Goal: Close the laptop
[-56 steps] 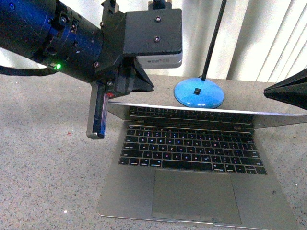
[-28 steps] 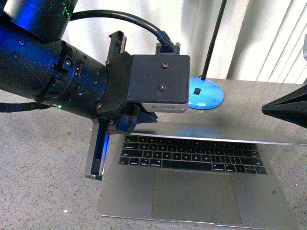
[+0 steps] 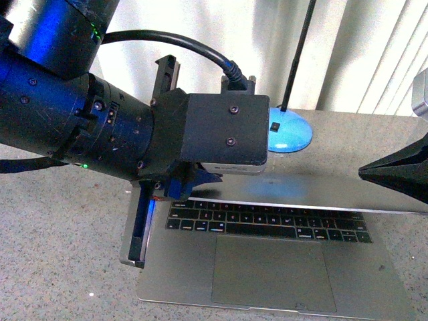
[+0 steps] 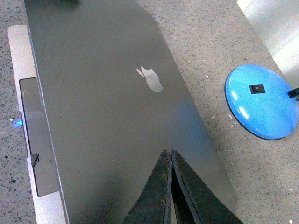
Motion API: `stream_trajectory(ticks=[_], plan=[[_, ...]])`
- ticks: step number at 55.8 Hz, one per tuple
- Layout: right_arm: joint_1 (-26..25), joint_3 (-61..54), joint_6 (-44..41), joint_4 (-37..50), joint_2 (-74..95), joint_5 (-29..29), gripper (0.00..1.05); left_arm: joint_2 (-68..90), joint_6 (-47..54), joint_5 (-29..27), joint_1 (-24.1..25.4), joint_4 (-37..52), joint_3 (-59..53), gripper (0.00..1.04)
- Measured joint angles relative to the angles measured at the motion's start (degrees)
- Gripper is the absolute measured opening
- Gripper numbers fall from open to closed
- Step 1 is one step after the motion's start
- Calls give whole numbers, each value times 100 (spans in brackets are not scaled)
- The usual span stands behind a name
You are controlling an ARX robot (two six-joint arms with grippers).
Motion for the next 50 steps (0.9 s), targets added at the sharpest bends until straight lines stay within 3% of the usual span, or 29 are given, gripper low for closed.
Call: stream_trajectory(ticks=[50], plan=[[203,-446,212,765,457,-17,3,179,-136,17,-39,518,-575,4]])
